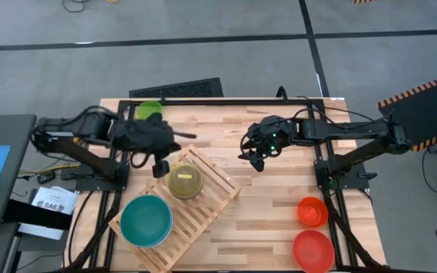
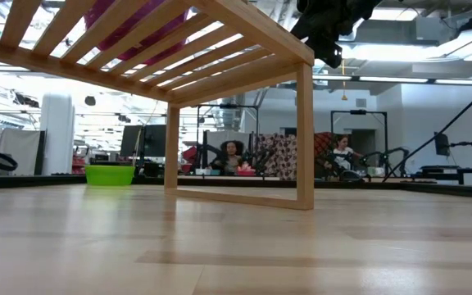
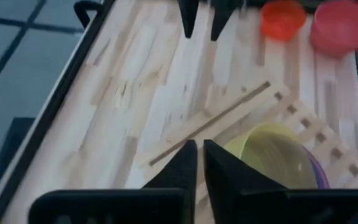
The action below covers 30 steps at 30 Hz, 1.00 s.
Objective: Place and stack bowls onto a shelf
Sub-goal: Stack the small yellow bowl on the shelf on top of the small violet bowl on the shelf
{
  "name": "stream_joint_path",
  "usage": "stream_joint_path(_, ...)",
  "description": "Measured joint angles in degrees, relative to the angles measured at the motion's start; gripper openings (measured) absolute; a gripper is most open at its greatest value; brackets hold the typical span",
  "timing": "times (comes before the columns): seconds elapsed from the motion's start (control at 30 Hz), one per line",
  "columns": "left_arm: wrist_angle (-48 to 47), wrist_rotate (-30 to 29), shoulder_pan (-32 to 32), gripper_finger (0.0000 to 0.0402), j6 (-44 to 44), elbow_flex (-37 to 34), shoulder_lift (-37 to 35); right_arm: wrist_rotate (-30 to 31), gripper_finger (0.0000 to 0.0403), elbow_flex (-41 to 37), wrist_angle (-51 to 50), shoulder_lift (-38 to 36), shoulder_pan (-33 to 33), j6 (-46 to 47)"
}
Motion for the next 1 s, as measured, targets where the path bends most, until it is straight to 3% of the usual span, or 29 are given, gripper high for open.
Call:
stream_joint_path(0.2, 30.8, -3.9, -4.5, 0.0001, -4.9, -28.7, -13.6, 0.0, 0.0225, 0.0, 0.0, 0.0, 0.0, 0.0)
stream_joint_path(0.37, 50.9, -11.4, -7.9, 0.0000, -4.8, -39.5, -19.4, 0.0, 0.0225, 0.0, 0.0, 0.0, 0.0, 0.0)
stream_joint_path(0.47, 51.0, -14.3, -9.0, 0.0000, -5.5, -41.2, -19.1, 0.6, 0.0225, 0.0, 0.1, 0.2, 0.0, 0.0)
stream_joint_path(0.77, 51.5, -13.3, -10.7, 0.0000, -5.5, -42.6, -13.4, 1.3, 0.0225, 0.0, 0.3, 4.4, 0.0, 0.5)
stream_joint_path(1.0, 49.3, -16.2, -10.6, 0.0000, -5.0, -42.5, -12.5, 1.2, 0.0225, 0.0, 1.0, 5.8, 0.1, 0.5)
